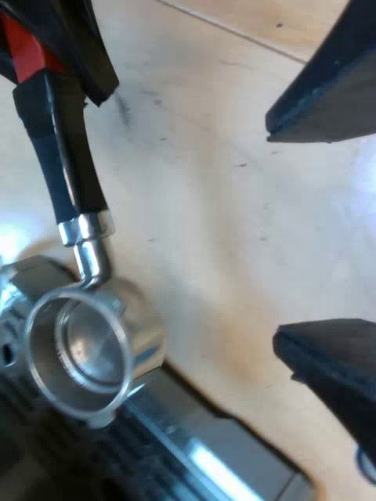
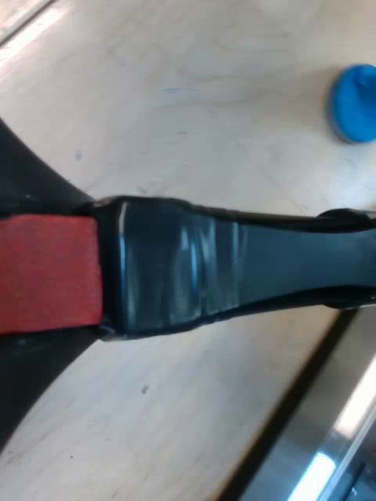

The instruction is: Grind coffee beans and then tamp

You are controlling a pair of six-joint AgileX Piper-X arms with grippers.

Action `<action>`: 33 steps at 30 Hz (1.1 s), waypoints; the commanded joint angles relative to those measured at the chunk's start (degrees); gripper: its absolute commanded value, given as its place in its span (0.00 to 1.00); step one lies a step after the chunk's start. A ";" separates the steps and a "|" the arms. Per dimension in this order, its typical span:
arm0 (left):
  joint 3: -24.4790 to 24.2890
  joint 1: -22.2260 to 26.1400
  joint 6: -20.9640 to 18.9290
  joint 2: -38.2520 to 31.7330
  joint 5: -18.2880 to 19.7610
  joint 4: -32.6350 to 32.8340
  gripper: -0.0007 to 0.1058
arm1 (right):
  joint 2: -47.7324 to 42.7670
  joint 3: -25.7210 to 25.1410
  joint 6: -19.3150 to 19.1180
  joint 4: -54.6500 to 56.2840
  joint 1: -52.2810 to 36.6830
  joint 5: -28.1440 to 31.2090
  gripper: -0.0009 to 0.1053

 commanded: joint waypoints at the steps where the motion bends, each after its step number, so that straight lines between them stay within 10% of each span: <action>1: -0.45 -0.27 0.09 -0.08 -3.43 2.17 0.50 | -0.92 1.08 -0.72 -0.43 -0.60 0.40 0.01; 10: -0.45 -0.27 0.09 0.04 -4.48 1.51 0.50 | -0.92 6.69 -4.31 -3.36 -6.54 -7.99 0.01; 33: 2.92 -0.27 0.09 9.08 -6.24 -6.08 0.50 | 5.82 15.18 -6.16 -12.55 -9.04 -8.10 0.01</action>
